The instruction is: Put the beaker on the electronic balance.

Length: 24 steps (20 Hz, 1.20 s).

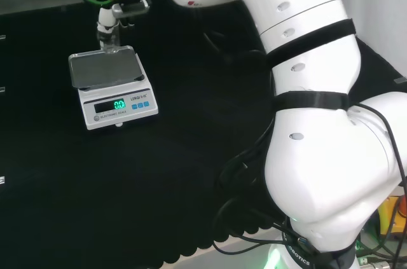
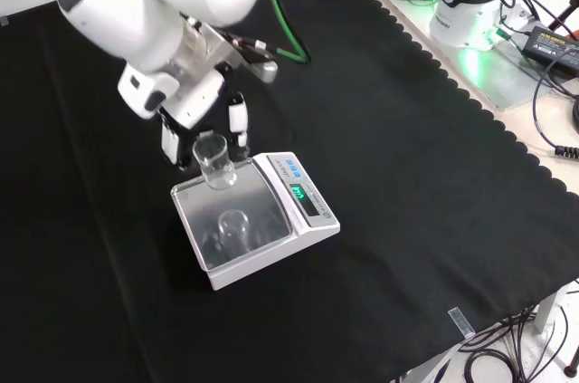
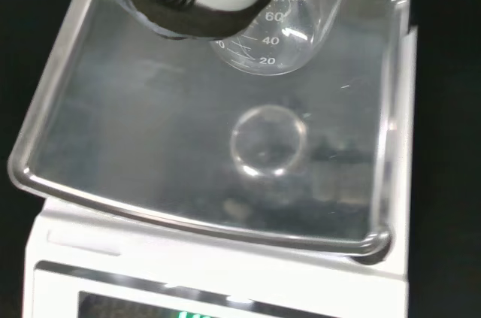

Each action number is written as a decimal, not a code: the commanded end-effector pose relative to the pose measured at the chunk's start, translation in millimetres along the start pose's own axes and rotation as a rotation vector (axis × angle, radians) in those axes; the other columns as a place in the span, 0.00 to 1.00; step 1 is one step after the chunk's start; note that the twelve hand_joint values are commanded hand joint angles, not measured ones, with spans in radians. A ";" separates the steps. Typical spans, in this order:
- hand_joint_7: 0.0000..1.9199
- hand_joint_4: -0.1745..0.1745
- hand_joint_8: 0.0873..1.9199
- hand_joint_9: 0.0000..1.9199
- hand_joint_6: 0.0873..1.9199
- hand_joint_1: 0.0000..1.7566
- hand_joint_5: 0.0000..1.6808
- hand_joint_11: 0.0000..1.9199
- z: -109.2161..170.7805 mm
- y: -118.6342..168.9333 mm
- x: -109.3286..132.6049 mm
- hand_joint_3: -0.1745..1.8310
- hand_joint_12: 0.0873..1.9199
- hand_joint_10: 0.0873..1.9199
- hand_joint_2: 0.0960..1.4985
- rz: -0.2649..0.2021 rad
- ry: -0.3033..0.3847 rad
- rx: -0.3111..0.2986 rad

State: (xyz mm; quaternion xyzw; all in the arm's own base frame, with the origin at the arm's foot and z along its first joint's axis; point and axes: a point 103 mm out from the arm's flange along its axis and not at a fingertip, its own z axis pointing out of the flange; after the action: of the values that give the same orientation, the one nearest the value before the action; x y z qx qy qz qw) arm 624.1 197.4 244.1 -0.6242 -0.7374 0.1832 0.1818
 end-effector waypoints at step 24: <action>0.56 0.13 0.57 0.73 0.53 0.72 0.54 0.72 42.4 18.1 37.1 0.35 0.44 0.43 0.55 -0.004 -0.112 -0.024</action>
State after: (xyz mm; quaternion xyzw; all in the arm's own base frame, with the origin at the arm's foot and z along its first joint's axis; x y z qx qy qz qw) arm 612.0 237.8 200.7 -0.5988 -0.7522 0.2225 0.1612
